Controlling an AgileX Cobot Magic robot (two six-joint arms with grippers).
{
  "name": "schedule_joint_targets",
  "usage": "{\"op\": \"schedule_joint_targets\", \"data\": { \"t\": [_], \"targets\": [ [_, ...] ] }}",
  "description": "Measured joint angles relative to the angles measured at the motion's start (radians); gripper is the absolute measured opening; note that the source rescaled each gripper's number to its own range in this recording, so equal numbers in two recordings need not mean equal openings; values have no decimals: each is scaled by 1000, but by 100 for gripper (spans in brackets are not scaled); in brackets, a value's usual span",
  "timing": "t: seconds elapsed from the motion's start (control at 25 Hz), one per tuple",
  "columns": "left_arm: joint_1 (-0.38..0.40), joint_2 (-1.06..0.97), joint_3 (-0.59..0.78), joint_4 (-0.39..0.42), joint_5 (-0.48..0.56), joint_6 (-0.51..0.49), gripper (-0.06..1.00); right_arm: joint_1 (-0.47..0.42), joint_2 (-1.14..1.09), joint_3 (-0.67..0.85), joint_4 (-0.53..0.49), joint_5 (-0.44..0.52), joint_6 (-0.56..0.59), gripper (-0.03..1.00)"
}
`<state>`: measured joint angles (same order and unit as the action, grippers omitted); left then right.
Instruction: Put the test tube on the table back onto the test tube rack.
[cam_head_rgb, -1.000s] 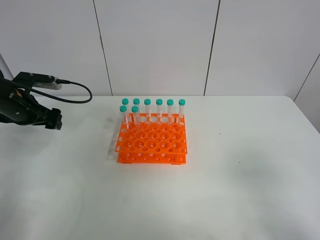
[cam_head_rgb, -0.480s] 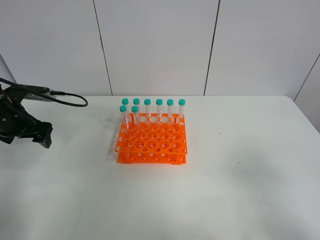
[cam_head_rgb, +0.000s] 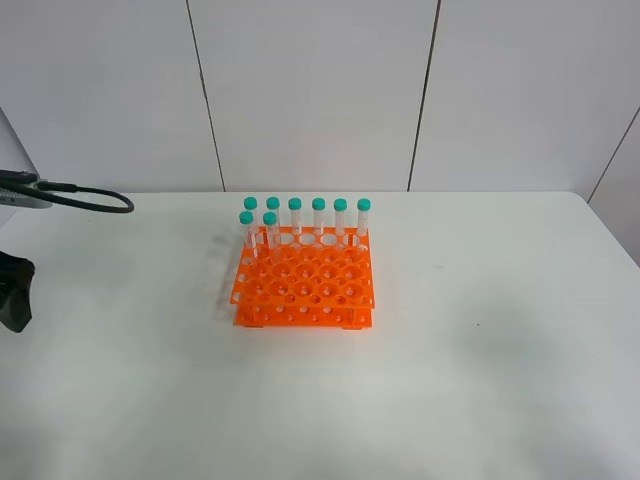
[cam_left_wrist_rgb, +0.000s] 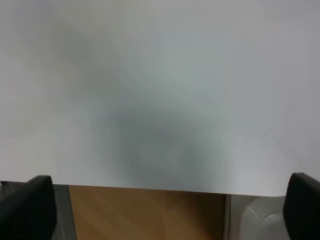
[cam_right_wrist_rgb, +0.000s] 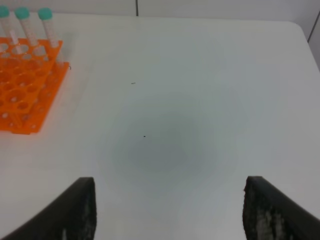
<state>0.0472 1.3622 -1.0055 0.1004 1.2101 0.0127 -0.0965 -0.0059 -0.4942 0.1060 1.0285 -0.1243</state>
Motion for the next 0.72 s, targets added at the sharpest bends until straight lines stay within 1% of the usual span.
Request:
{"op": "schedule_joint_targets", "data": {
  "t": [0.24, 0.44, 0.56, 0.72],
  "targets": [
    [0, -43, 0, 4, 1, -1, 100, 0, 0, 0, 0, 0, 0, 76],
    [0, -173, 5, -9, 1, -1, 100, 0, 0, 0, 0, 0, 0, 76],
    [0, -293, 59, -42, 2, -1, 100, 0, 0, 0, 0, 0, 0, 76],
    [0, -487, 175, -71, 4, -1, 100, 0, 0, 0, 0, 0, 0, 76]
  ]
}}
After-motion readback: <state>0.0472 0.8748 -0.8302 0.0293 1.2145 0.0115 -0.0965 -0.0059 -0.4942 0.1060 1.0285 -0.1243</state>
